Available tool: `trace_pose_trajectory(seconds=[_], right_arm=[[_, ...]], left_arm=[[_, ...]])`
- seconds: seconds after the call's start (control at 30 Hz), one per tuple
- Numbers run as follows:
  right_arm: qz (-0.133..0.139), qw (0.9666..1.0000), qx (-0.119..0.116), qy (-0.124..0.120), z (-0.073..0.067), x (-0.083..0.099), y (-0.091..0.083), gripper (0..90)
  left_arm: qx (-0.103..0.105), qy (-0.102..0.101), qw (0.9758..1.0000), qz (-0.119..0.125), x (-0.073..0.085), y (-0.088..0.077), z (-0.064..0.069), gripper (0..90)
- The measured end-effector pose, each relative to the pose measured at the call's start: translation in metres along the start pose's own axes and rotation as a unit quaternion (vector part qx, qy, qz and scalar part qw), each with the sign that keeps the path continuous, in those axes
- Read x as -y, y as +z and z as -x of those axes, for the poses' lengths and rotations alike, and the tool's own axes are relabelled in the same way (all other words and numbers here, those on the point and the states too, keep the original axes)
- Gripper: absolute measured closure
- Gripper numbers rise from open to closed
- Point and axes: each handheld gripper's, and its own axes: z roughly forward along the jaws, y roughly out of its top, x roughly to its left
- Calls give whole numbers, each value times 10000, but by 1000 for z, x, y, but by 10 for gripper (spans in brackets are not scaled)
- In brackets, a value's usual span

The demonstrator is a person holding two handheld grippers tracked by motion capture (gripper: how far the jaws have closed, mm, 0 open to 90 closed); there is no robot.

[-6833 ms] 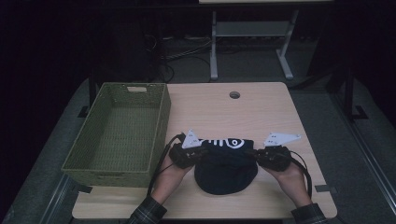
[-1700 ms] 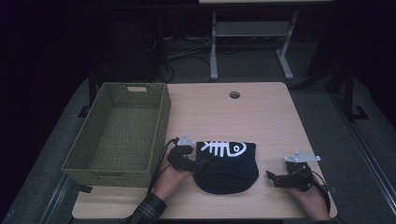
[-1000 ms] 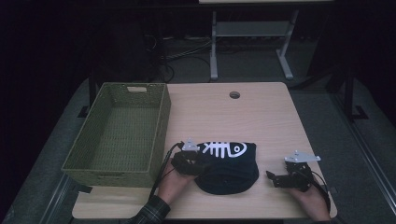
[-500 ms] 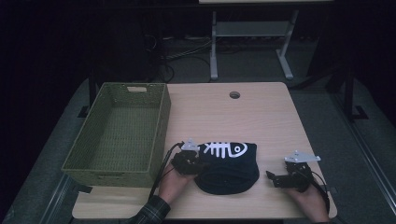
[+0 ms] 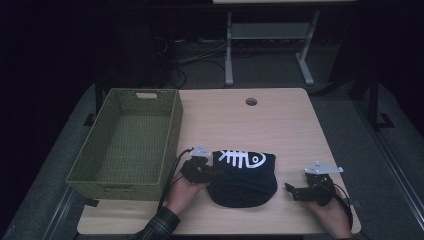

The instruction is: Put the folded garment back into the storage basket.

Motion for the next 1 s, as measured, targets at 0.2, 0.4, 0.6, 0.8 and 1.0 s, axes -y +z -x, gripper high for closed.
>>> trace_pose_trajectory(seconds=[0.2,0.4,0.6,0.8,1.0], right_arm=[[-2,10000,1,1,0,0,0,87],[-1,10000,0,2,0,0,0,87],[-2,10000,-8,1,0,0,0,87],[-3,10000,-12,-2,0,0,0,87],[2,10000,-6,-15,0,0,0,87]], left_arm=[[40,119,9999,90,-10,-9,5,722],[48,311,9994,111,-20,-17,10,726],[95,402,9990,149,-29,-26,14,726],[123,528,9982,264,-43,-37,19,728],[139,653,9969,413,-56,-49,22,730]])
